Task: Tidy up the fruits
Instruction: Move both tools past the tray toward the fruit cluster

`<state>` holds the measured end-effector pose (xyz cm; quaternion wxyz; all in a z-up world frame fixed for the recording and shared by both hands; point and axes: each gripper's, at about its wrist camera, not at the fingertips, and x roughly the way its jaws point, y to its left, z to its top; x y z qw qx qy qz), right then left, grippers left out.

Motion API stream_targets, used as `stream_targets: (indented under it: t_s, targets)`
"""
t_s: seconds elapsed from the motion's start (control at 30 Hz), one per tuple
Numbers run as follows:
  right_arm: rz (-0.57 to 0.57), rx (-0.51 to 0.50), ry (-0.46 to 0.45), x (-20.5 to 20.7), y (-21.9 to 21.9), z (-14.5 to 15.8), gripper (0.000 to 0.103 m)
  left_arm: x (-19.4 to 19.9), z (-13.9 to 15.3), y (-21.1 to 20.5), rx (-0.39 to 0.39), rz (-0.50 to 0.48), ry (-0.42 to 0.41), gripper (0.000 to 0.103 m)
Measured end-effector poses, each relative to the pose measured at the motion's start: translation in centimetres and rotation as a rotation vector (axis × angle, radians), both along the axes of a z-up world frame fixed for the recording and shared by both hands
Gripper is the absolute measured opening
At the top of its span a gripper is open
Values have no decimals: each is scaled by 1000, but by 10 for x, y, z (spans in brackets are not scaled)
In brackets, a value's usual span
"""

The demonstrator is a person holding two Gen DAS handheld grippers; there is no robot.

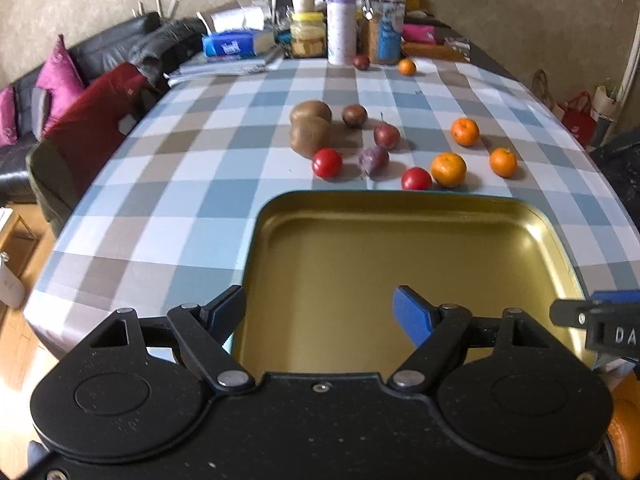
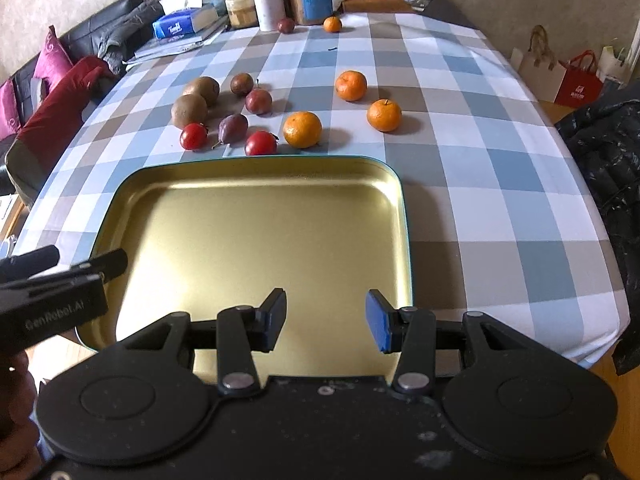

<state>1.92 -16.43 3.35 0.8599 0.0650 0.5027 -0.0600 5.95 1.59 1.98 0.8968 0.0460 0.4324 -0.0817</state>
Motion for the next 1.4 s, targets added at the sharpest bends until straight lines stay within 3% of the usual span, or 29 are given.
stream_targets:
  t_s: [0.27,0.43,0.67,0.83,1.07,1.4]
  targets:
    - [-33,13,-19,21,-20,2,46,23,-6,5,-71,-7,80,81]
    - [-74,-14,-31,35,-34,-3,46,32,-4,-1,-48,-46,67,81]
    - [-135,39,24,56,-54,-16,46,55,-5,-2,-99,-42,112,80]
    - [-154,44,18,65,-57,-17,45,67,-3,-3,-59,-16,85,82]
    - [-206,116,35,89,-67,-19,45,89,1,0,-84,-13,75,82]
    - [-245,122,53,122,-80,-26,45,129,-6,-9,-48,15,69,82]
